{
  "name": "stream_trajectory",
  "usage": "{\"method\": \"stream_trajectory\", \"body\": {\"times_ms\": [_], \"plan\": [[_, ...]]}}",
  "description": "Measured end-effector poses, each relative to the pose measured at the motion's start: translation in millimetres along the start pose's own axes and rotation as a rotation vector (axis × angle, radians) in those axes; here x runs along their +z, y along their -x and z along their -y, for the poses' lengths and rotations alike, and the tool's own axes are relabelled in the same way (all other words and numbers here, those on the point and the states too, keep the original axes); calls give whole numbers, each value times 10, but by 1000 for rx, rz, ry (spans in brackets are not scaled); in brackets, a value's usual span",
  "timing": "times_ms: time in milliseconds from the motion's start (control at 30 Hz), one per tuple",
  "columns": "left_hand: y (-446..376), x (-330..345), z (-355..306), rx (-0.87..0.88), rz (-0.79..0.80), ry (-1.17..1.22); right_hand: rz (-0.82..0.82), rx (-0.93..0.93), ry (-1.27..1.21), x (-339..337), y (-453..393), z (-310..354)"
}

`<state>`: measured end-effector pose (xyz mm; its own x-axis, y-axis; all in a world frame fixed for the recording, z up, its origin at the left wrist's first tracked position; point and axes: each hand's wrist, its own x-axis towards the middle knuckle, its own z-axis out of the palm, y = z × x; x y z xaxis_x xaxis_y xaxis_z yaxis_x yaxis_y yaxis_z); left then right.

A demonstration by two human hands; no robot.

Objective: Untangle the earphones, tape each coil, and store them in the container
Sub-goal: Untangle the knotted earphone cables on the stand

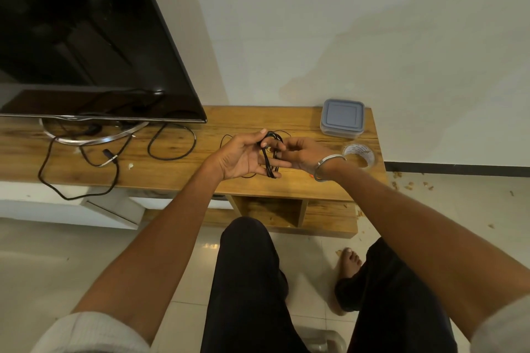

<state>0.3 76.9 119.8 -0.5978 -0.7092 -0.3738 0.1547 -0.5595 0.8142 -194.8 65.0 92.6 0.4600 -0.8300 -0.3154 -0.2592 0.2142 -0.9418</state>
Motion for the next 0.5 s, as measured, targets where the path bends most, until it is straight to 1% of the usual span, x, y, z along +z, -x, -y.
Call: {"method": "stream_trajectory", "body": {"times_ms": [100, 267, 433, 500], "plan": [[-12, 14, 10, 0, 0, 11, -48, -20, 30, 23, 2, 25], [-14, 9, 25, 7, 7, 17, -55, -67, 73, 30, 41, 61], [-7, 10, 29, 6, 14, 15, -30, -59, -42, 36, 9, 11], [1, 27, 23, -2, 12, 9, -44, -56, -61, 44, 18, 11]]}}
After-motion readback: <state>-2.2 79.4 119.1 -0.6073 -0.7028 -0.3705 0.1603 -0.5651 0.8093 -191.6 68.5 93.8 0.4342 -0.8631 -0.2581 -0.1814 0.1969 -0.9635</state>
